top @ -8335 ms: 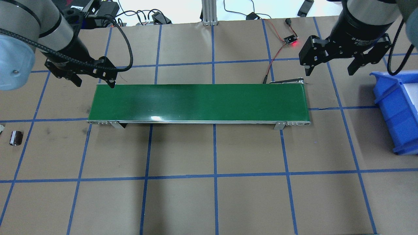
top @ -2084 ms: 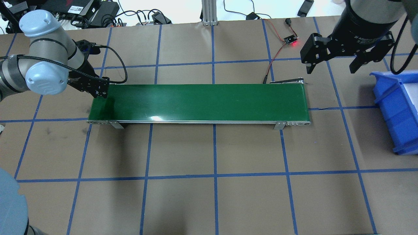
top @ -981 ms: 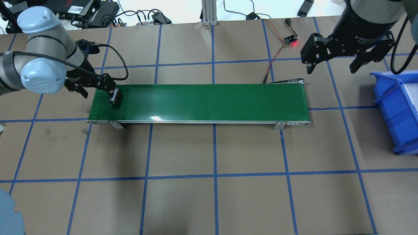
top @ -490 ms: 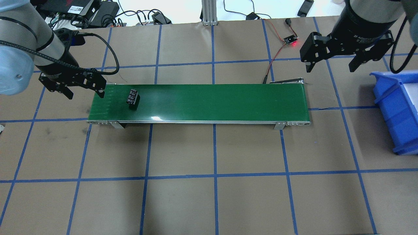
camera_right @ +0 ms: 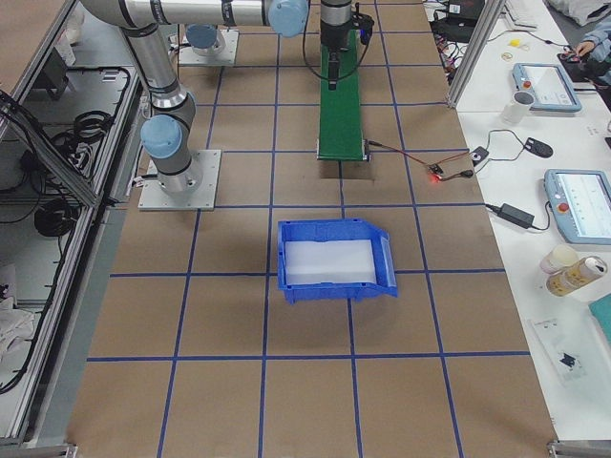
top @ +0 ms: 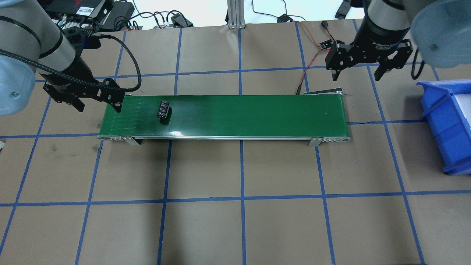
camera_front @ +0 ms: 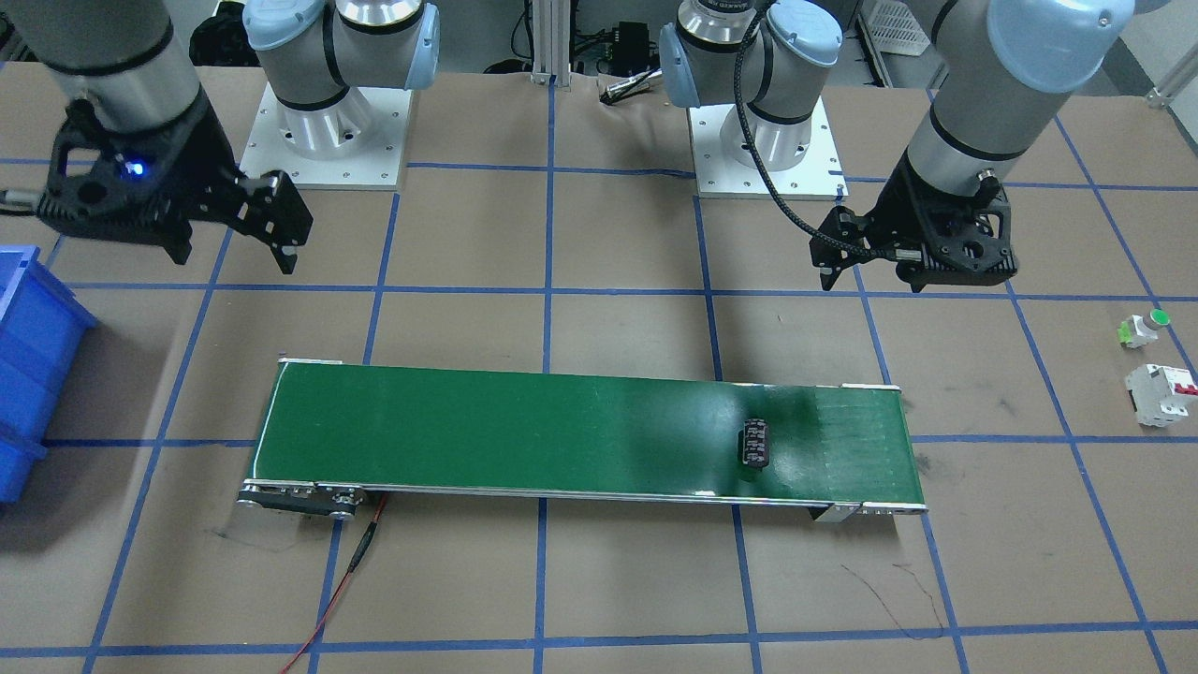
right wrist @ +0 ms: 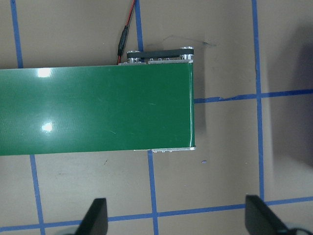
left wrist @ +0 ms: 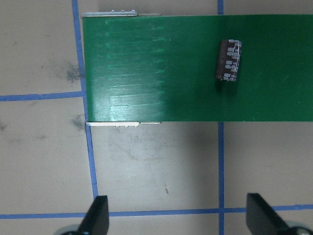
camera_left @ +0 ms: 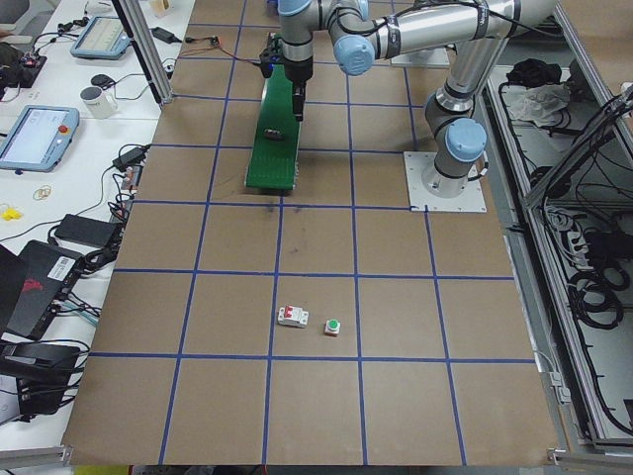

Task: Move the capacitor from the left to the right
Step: 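Raise the left gripper while the right gripper moves to the belt's far end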

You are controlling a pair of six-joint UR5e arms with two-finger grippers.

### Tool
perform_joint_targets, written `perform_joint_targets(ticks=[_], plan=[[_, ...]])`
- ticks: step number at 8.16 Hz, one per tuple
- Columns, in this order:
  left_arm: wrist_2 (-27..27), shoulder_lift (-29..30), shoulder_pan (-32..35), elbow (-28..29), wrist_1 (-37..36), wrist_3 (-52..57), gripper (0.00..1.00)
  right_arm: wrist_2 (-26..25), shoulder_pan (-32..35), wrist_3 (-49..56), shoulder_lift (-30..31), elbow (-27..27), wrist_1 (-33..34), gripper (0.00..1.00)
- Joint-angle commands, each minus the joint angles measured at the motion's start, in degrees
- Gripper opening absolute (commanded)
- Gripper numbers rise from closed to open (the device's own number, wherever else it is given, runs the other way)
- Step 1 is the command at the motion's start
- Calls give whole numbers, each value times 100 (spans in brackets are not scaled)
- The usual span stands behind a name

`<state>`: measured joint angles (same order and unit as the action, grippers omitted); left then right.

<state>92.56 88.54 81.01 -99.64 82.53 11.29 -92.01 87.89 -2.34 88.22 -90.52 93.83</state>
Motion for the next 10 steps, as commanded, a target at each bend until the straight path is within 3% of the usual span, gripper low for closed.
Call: perform_joint_targets(ticks=[1,2,3,7,8,10], plan=[[-19,14,90,-29,-17,22,100,16,0,-21,-1084,-621,1622,100],[-19,49,90,-29,-17,31,100,25,0,-30,-1383,-842,2248,100],[16,76,81,-29,-17,57,100,25,0,-30,-1656,-879,2419,100],[34,199,90,-29,-9,48,100,78,0,-65,-1773,-853,2438,100],[25,251,90,-29,-17,5,100,365,0,-100,-1773,-862,2438,100],[-63,366,90,-12,-9,-39,100,1497,-87,-48,-1790,-862,2430,100]])
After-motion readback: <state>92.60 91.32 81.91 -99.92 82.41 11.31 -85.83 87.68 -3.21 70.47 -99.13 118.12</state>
